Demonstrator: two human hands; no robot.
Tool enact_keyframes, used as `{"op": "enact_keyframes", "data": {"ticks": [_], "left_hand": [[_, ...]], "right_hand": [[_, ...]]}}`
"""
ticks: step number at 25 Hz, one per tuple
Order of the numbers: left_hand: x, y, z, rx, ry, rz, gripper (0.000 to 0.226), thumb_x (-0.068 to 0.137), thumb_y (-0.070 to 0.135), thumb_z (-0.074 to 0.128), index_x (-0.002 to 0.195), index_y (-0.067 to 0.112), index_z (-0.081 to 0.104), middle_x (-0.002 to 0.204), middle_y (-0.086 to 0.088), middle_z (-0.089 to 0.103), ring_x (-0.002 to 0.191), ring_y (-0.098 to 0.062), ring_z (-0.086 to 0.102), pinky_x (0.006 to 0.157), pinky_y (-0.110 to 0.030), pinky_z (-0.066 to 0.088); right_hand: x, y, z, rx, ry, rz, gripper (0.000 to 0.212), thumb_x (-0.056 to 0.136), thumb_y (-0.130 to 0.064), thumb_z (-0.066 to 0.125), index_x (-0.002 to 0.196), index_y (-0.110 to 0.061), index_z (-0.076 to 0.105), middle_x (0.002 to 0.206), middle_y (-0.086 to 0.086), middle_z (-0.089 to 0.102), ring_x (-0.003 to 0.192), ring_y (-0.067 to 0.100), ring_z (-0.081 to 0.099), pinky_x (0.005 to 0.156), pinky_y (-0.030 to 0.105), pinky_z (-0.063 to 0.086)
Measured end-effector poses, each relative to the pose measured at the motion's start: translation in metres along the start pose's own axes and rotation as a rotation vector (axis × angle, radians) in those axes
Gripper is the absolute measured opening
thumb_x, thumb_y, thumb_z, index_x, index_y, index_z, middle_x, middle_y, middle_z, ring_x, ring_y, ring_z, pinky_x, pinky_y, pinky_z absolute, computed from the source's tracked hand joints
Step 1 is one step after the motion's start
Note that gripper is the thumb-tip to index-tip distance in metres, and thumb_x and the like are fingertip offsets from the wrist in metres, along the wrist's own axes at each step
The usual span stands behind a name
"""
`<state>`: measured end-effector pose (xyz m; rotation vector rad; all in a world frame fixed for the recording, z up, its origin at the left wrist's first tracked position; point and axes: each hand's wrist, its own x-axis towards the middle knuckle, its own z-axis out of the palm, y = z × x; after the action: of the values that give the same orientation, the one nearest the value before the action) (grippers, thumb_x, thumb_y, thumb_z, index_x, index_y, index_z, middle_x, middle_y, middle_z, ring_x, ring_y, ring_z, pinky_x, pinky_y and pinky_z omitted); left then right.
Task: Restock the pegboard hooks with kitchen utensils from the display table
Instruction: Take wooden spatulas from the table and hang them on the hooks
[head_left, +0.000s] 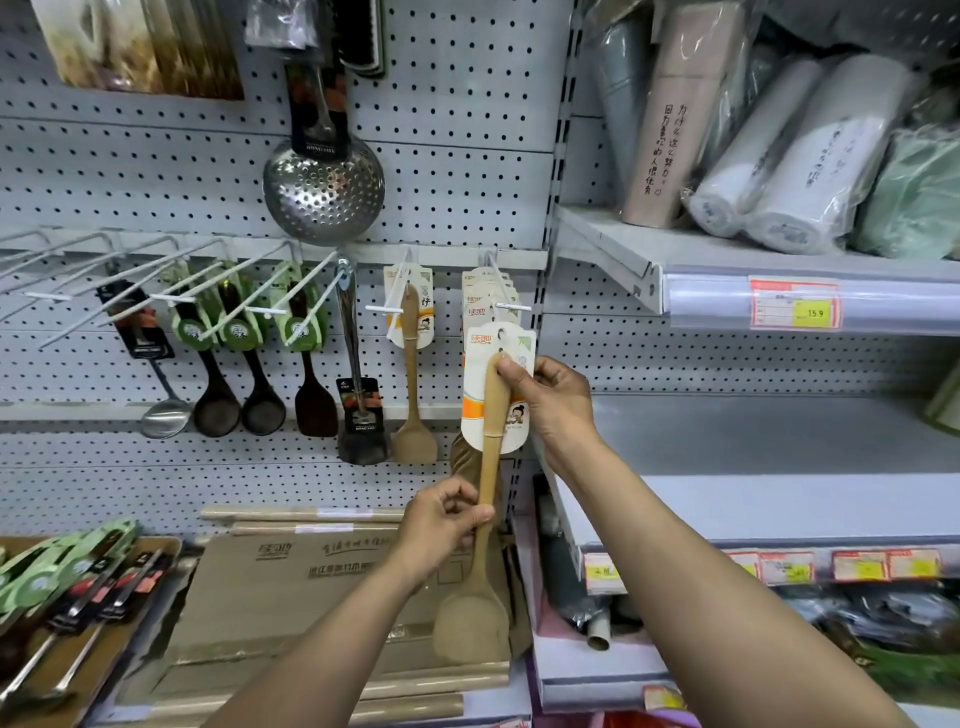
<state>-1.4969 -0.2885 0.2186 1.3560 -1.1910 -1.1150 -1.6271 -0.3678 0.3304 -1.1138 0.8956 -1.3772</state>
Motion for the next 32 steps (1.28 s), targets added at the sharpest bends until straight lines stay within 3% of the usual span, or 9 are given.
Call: {"op": "enact_keyframes", "data": {"ticks": [4,9,15,18,21,25,28,32], "left_hand": [[0.023,-0.003,-0.002,0.022,0.02,-0.01,0.012,0.083,0.01,0.073,0.079,0.012,0.062,0.075,-0.005,0.066,0.075,-0.02,0.065,0.07,-0.036,0.055],[0.06,-0.004,-0.005,0.064,0.037,-0.028,0.014,0.083,0.012,0.074,0.078,0.012,0.061,0.077,-0.009,0.066,0.071,-0.022,0.061,0.069,-0.044,0.056],[0.1,-0.007,-0.007,0.075,0.02,-0.025,0.017,0.083,0.011,0.074,0.073,0.012,0.059,0.066,-0.004,0.063,0.066,-0.027,0.06,0.067,-0.046,0.055],[0.12,-0.011,-0.009,0.08,0.009,-0.012,0.018,0.082,0.011,0.075,0.071,0.015,0.061,0.072,-0.01,0.067,0.079,-0.037,0.067,0.077,-0.053,0.057],[0.135,-0.017,-0.008,0.076,-0.007,-0.016,0.015,0.081,0.012,0.075,0.075,0.012,0.061,0.083,-0.017,0.069,0.085,-0.037,0.068,0.082,-0.055,0.055],[0.138,-0.019,-0.002,0.099,0.022,0.021,0.014,0.082,0.016,0.075,0.077,0.014,0.062,0.079,-0.009,0.067,0.08,-0.027,0.066,0.081,-0.047,0.057],[0.126,-0.012,-0.002,0.169,0.024,0.027,0.015,0.084,0.021,0.073,0.096,0.015,0.066,0.09,0.002,0.067,0.087,-0.016,0.063,0.082,-0.033,0.053],[0.09,0.005,-0.021,0.29,0.063,0.014,0.048,0.087,0.03,0.07,0.128,0.015,0.053,0.124,-0.003,0.063,0.113,-0.019,0.059,0.096,-0.033,0.048]], "right_hand": [[0.018,0.0,0.004,-0.051,0.0,-0.002,0.018,0.082,-0.014,0.079,0.098,-0.006,0.072,0.099,0.008,0.076,0.087,0.02,0.072,0.082,0.034,0.06],[0.047,0.005,0.002,-0.239,-0.084,-0.004,0.021,0.092,-0.012,0.068,0.112,-0.008,0.068,0.107,0.002,0.074,0.092,0.009,0.069,0.074,0.017,0.055],[0.073,0.008,0.005,-0.32,-0.07,-0.034,0.022,0.093,-0.008,0.065,0.115,-0.005,0.067,0.103,-0.002,0.073,0.089,0.003,0.069,0.075,0.015,0.055],[0.086,0.011,0.009,-0.376,-0.023,-0.048,0.025,0.093,-0.011,0.066,0.117,-0.004,0.068,0.109,0.003,0.074,0.095,0.009,0.071,0.076,0.018,0.057],[0.095,0.016,0.01,-0.402,0.023,-0.056,0.021,0.093,-0.011,0.067,0.114,-0.008,0.068,0.111,0.006,0.073,0.103,0.016,0.07,0.086,0.029,0.058],[0.088,0.012,0.011,-0.421,0.027,-0.041,0.016,0.091,-0.013,0.069,0.107,-0.01,0.068,0.105,0.003,0.073,0.091,0.01,0.069,0.072,0.017,0.056],[0.075,0.011,0.008,-0.437,0.05,-0.009,0.011,0.091,-0.019,0.071,0.1,-0.017,0.064,0.095,-0.003,0.071,0.083,0.007,0.066,0.067,0.018,0.051],[0.04,0.012,0.002,-0.772,0.12,0.075,0.044,0.088,-0.034,0.073,0.124,-0.018,0.055,0.111,0.0,0.064,0.102,0.017,0.062,0.079,0.026,0.048]]}}
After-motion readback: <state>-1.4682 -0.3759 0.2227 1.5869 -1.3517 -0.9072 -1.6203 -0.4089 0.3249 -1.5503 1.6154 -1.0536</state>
